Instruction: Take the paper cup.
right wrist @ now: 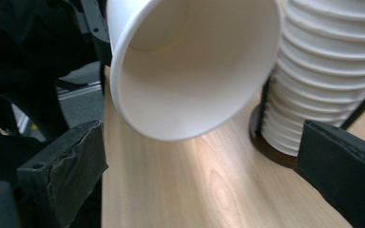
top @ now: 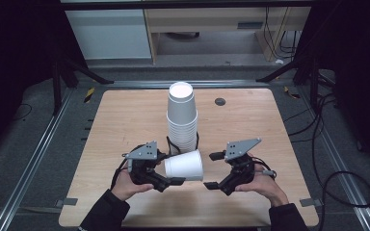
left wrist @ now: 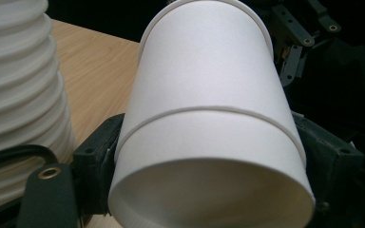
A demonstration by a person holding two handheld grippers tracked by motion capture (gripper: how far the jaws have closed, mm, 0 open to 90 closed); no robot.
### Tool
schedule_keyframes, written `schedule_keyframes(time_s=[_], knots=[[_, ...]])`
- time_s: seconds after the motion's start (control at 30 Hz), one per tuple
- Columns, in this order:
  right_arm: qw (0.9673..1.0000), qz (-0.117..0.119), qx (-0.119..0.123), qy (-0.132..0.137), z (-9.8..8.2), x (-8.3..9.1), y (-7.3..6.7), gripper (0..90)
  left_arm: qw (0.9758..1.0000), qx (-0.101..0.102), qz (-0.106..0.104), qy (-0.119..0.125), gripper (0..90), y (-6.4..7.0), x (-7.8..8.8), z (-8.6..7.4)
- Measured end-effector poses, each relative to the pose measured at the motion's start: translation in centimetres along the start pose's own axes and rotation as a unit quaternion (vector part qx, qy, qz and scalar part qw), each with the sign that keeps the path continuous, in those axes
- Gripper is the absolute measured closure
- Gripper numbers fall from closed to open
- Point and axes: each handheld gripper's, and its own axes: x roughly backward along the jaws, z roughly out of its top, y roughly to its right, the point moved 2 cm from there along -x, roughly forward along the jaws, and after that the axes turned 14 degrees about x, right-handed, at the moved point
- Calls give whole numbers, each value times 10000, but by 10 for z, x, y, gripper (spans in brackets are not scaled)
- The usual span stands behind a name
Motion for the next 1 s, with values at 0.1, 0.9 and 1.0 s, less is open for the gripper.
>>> schedule_keyframes(time_s=[0.1, 0.9, 1.0], knots=[[9999, 120, -50, 48, -2, -4, -2, 30, 10000, -18, -35, -29, 205, 2, -3, 0], [9985, 504, -42, 190, -3, -19, -9, 48, 9988, -178, -432, -115, 205, 11, -17, -3], [9983, 551, -39, 201, -2, -21, -10, 51, 9987, -185, -451, -126, 205, 12, -19, -3]])
